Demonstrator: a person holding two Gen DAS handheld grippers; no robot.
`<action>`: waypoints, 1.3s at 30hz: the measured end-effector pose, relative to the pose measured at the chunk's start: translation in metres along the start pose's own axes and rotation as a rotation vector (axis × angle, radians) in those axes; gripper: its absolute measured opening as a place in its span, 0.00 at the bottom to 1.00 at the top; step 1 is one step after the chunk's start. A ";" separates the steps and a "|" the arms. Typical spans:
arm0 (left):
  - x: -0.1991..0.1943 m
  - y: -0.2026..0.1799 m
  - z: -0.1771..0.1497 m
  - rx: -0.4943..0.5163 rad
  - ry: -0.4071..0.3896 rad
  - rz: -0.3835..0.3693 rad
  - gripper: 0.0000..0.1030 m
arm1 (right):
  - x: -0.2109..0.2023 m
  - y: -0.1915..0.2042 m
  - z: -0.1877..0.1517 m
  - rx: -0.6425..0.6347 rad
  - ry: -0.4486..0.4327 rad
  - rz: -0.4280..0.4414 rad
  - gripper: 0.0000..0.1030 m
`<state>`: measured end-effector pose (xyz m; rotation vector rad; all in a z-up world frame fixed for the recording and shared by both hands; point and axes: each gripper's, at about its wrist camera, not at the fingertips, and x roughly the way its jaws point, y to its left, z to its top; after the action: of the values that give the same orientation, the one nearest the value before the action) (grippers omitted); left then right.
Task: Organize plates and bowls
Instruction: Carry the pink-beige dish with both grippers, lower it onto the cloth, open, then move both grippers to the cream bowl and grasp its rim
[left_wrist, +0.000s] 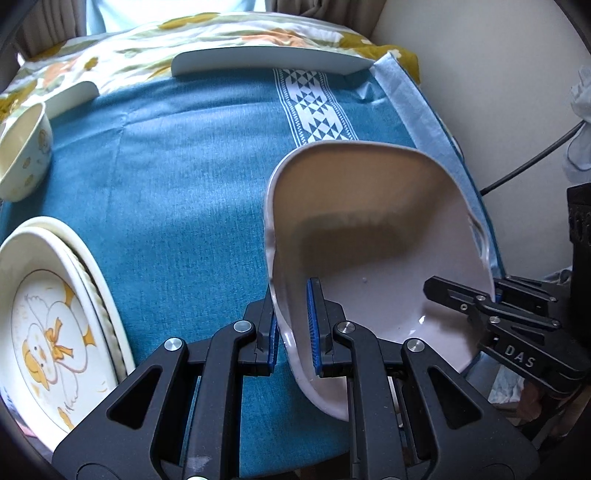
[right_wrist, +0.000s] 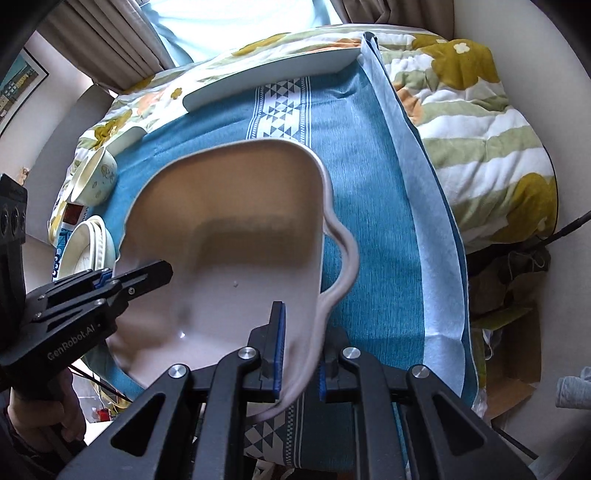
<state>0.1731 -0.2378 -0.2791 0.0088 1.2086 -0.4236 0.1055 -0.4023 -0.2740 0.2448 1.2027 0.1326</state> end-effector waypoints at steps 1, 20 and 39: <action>0.000 0.000 0.000 0.001 0.000 0.001 0.10 | 0.000 0.000 0.000 -0.001 -0.003 0.004 0.13; -0.050 0.006 0.004 -0.035 -0.050 0.024 0.75 | -0.038 0.003 -0.004 -0.056 -0.073 0.021 0.55; -0.235 0.198 0.023 -0.332 -0.366 0.159 1.00 | -0.085 0.216 0.101 -0.378 -0.239 0.230 1.00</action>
<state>0.1904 0.0129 -0.1002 -0.2465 0.8963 -0.0750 0.1753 -0.2250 -0.1072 0.0636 0.8890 0.5122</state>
